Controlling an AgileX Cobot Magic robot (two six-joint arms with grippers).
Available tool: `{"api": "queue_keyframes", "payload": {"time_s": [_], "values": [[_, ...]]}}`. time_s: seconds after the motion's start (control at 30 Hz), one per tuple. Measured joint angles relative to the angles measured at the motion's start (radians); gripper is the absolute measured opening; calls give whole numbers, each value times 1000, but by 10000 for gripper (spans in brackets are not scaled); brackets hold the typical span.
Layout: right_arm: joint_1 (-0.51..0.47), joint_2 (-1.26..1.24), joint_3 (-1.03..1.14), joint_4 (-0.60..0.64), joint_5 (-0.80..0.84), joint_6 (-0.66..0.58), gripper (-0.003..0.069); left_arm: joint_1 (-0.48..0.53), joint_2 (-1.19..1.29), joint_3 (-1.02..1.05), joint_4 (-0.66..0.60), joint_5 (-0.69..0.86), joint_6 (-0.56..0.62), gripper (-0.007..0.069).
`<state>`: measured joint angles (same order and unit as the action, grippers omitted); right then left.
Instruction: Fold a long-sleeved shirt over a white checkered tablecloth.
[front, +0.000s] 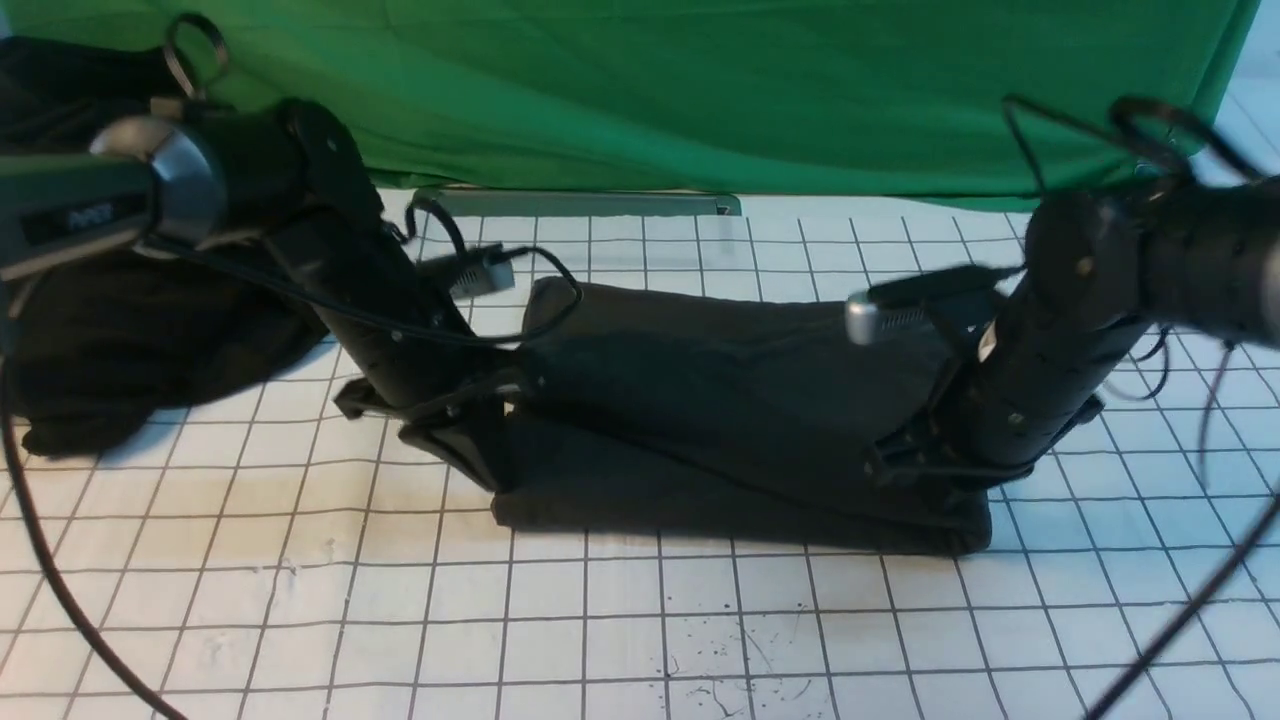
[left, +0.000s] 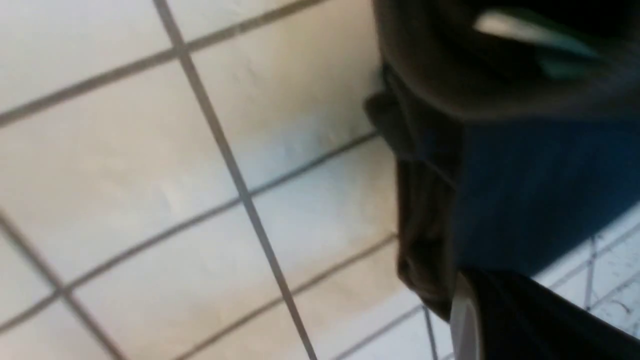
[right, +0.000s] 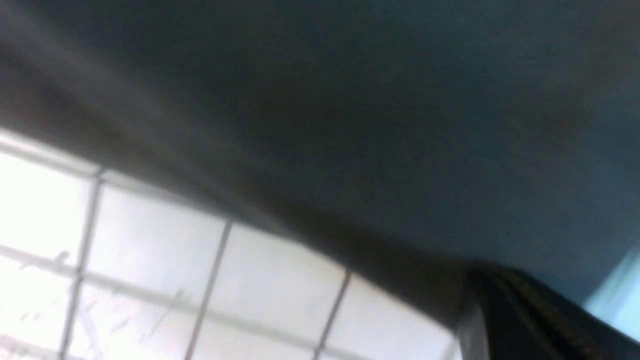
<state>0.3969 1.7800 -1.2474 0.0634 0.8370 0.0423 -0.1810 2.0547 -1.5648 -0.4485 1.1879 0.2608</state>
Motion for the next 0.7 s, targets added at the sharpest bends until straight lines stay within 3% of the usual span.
{"api": "queue_keyframes", "payload": {"time_s": [0.23,0.37,0.5,0.53,0.57,0.63,0.7], "values": [[-13,-209,-5,-37,107,-13,6,9,-170,-13,36,19,-44,2],[-18,-251,-4,-57,127,28,64,-3,-202,-13,36,25,-72,6],[-19,-248,38,-63,102,66,218,-43,-192,3,62,10,-124,34],[-19,-241,75,-63,83,89,325,-67,-182,17,104,-5,-163,66],[-19,-240,85,-63,82,93,337,-73,-180,20,111,-7,-172,71],[-19,-219,141,-63,38,108,453,-106,-160,31,200,-11,-231,137],[-19,-190,176,-63,4,129,489,-118,-141,35,255,-24,-274,218]]}}
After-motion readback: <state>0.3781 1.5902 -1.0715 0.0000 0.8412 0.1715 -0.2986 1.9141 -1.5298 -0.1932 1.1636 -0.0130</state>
